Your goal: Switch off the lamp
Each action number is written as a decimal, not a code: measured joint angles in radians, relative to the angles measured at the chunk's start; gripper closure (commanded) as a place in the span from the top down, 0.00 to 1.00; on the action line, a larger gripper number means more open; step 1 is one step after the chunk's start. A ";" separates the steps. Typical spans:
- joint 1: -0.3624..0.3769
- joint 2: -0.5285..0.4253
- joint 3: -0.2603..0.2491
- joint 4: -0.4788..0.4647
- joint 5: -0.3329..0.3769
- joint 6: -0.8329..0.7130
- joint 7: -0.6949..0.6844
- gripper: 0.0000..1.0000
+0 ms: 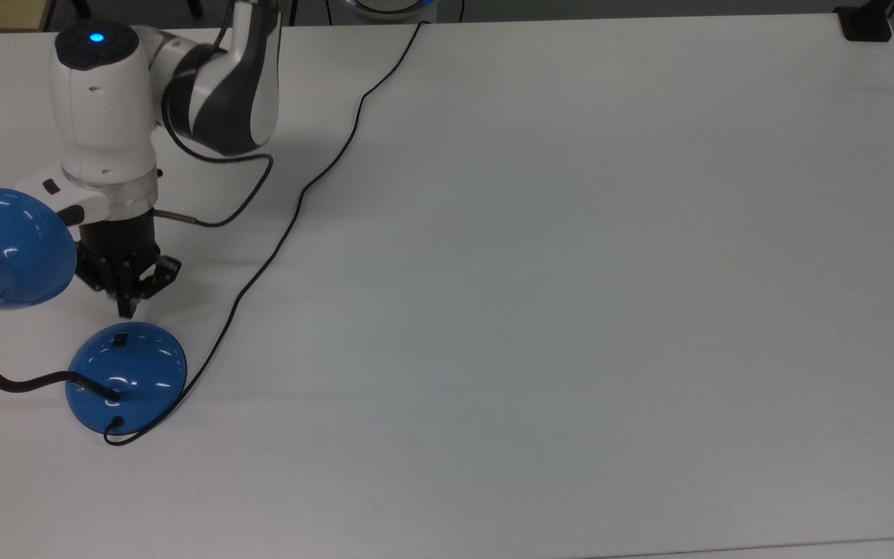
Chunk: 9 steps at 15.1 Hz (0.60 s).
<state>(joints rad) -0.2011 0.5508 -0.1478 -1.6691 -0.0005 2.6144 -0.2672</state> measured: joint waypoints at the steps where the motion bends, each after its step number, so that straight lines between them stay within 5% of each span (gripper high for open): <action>1: 0.001 -0.036 0.001 0.000 0.000 -0.121 0.000 1.00; 4: 0.026 -0.169 0.014 0.001 -0.002 -0.475 -0.002 1.00; 9: 0.118 -0.397 0.027 0.000 -0.002 -0.820 0.008 1.00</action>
<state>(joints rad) -0.0831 0.1539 -0.1205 -1.6689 -0.0021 1.7947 -0.2596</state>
